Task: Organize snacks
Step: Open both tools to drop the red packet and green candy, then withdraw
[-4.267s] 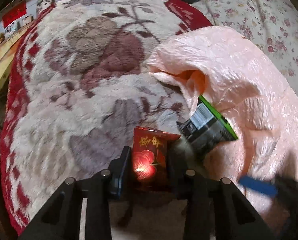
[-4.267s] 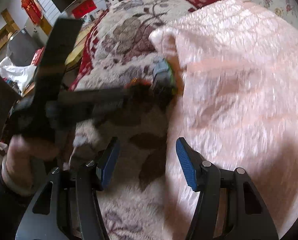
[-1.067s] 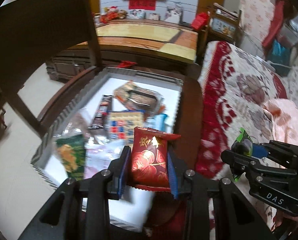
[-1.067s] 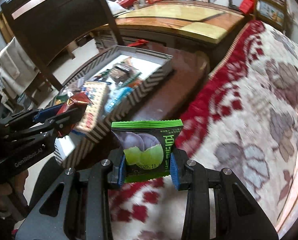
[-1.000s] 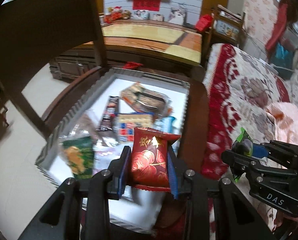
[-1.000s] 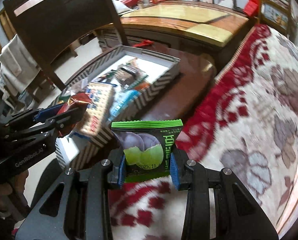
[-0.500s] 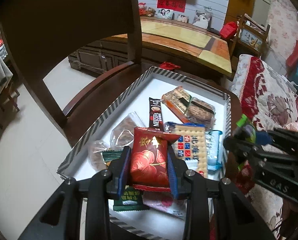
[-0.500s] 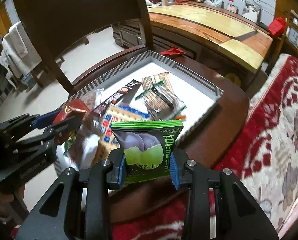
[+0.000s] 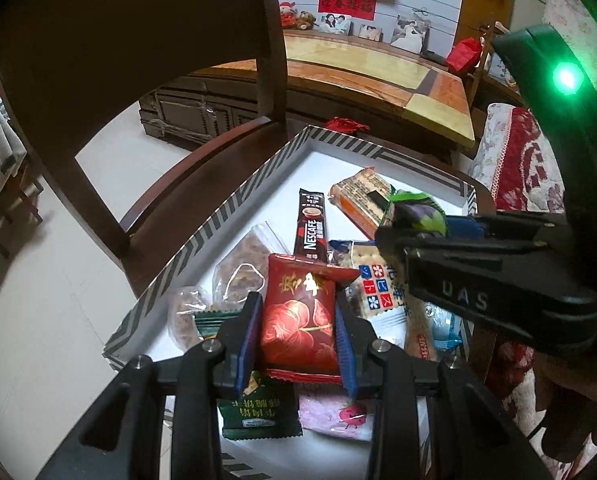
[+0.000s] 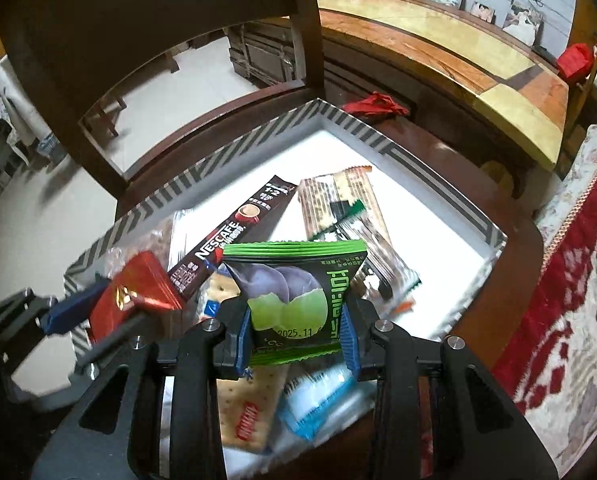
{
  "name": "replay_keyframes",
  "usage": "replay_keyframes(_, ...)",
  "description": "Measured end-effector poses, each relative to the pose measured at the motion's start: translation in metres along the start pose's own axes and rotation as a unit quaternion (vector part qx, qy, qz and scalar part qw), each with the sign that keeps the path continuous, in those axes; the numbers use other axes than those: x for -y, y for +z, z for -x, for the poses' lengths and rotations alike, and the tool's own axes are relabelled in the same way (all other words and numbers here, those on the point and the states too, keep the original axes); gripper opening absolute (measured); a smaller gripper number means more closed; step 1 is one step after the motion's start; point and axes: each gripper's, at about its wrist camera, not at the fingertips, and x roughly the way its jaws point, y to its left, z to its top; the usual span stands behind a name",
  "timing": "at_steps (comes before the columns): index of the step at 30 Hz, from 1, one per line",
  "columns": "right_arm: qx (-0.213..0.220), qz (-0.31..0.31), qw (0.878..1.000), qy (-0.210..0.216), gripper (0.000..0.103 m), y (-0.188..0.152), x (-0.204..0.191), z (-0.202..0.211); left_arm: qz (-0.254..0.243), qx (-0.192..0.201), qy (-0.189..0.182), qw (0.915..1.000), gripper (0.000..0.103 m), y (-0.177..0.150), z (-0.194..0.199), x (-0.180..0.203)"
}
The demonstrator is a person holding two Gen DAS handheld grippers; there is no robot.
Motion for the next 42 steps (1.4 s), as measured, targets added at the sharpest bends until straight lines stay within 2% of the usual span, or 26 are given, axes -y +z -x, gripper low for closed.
replay_keyframes(4,0.011,-0.008,1.0,0.007,0.043,0.002,-0.001,0.003,0.006,0.0,0.005,1.0,0.038,0.001,-0.002,0.001)
replay_keyframes(5,0.013,-0.002,1.0,0.006,0.048,0.002,-0.003,0.005,0.008,0.0,0.006,1.0,0.041,0.001,-0.002,0.0)
replay_keyframes(6,0.016,0.003,1.0,0.003,0.052,0.0,-0.005,0.007,0.011,0.0,0.006,0.9999,0.047,0.001,-0.002,0.0)
replay_keyframes(8,0.023,0.008,1.0,0.001,0.052,-0.003,-0.007,0.013,0.015,-0.001,0.006,0.9999,0.06,0.0,-0.001,0.0)
replay_keyframes(15,0.04,-0.009,0.999,0.009,0.052,-0.011,0.0,0.032,0.016,0.01,0.008,0.9998,0.076,-0.002,0.007,0.0)
replay_keyframes(28,0.055,-0.05,0.997,0.016,0.052,-0.053,0.018,0.063,0.016,0.023,0.017,0.9995,0.081,-0.015,0.025,0.006)
replay_keyframes(32,0.072,-0.055,0.996,0.005,0.052,-0.073,0.015,0.077,0.005,0.031,0.017,0.9994,0.085,-0.022,0.034,0.017)
replay_keyframes(37,0.114,-0.078,0.99,-0.017,0.052,-0.104,0.019,0.104,-0.008,0.05,0.013,0.9987,0.09,-0.028,0.048,0.029)
replay_keyframes(42,0.125,-0.1,0.987,-0.02,0.054,-0.121,0.029,0.123,-0.017,0.073,0.013,0.9971,0.095,-0.031,0.066,0.038)
